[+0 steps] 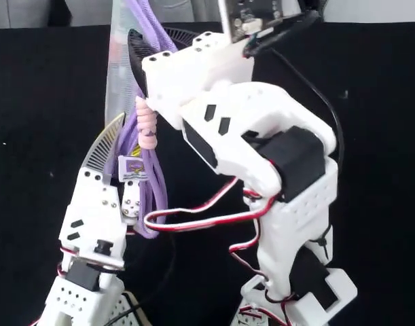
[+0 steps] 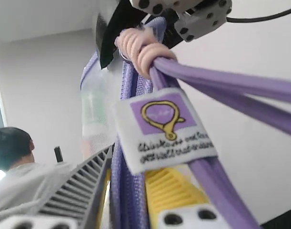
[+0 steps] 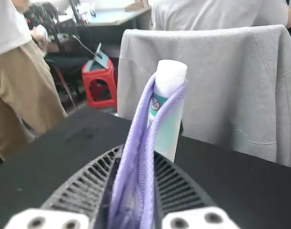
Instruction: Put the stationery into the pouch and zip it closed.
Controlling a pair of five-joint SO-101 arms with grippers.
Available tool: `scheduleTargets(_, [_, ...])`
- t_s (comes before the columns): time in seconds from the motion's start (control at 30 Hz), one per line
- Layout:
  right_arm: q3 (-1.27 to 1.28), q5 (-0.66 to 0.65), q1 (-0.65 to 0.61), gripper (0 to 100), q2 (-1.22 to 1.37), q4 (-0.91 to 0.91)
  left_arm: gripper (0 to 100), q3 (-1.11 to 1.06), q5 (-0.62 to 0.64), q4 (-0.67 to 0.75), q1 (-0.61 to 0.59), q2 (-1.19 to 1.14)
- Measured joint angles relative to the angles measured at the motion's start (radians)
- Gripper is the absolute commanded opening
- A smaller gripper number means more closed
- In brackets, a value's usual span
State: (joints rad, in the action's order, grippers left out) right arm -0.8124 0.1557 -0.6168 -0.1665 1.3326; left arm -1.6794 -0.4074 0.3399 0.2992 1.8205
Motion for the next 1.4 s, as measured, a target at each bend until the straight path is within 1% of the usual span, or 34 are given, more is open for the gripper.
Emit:
scheduleTargets(0.17, [0.002, -0.018, 0.002, 1.1, 0.003, -0.002, 18, 0.0, 0.002, -0.199, 0.0, 0.0])
scheduleTargets(0.23, [0.002, -0.028, 0.002, 1.1, 0.002, -0.002, 18, 0.0, 0.014, -0.255, -0.025, -0.009])
scheduleTargets(0.3, [0.002, -0.028, 0.002, 1.1, 0.002, -0.002, 18, 0.0, 0.055, -0.299, -0.064, -0.003])
scheduleTargets(0.47, [0.002, -0.031, 0.002, 1.1, 0.002, -0.003, 22, 0.0, 0.199, -0.361, -0.212, -0.005])
scheduleTargets(0.67, [0.038, -0.107, 0.0, 1.1, 0.018, -0.003, 22, 0.0, 0.427, -0.437, -0.445, -0.005])
scheduleTargets(0.77, [0.078, -0.118, 0.0, 1.1, 0.038, -0.003, 22, 0.0, 0.505, -0.502, -0.526, -0.006])
scheduleTargets(0.97, [0.086, -0.118, 0.008, 1.1, 0.061, -0.043, 22, 0.0, 0.525, -0.667, -0.569, -0.006])
scheduleTargets(1.13, [0.086, -0.118, 0.017, 1.1, 0.061, -0.057, 22, 0.0, 0.528, -0.798, -0.572, -0.006])
scheduleTargets(1.3, [0.084, -0.121, 0.018, 1.1, 0.06, -0.069, 23, 0.0, 0.528, -0.879, -0.577, -0.006])
scheduleTargets(1.4, [0.086, -0.123, 0.026, 1.1, 0.061, -0.069, 23, 0.0, 0.528, -0.905, -0.605, -0.006])
